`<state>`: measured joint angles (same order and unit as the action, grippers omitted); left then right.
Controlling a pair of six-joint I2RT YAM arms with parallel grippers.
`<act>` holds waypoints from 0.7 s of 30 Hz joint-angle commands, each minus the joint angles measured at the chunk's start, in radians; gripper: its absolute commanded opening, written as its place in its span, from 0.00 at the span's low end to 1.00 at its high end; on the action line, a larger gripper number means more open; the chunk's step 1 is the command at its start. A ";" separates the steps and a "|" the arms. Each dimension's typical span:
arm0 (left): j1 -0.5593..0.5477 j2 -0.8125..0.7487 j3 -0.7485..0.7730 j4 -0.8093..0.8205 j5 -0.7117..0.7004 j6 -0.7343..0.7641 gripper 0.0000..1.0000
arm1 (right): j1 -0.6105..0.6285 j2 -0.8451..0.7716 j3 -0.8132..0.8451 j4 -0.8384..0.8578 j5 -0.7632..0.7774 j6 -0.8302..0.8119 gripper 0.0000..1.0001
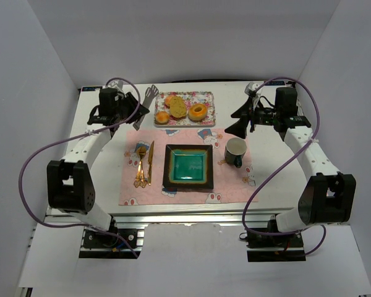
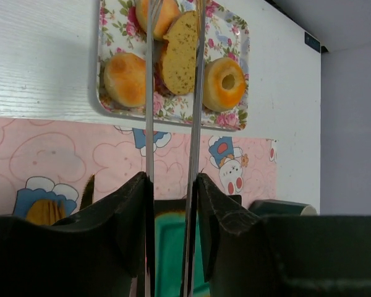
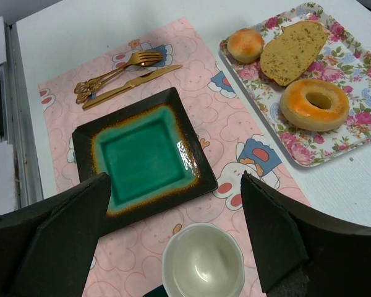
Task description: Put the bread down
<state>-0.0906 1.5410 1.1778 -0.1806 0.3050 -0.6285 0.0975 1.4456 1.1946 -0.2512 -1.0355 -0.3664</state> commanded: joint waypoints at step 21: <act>-0.123 0.326 0.307 -0.171 0.011 0.125 0.47 | -0.030 -0.039 -0.023 0.061 -0.029 0.024 0.89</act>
<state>-0.2062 1.8790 1.4387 -0.3298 0.3061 -0.5316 0.0719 1.4292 1.1725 -0.2279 -1.0363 -0.3489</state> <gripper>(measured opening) 0.475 0.895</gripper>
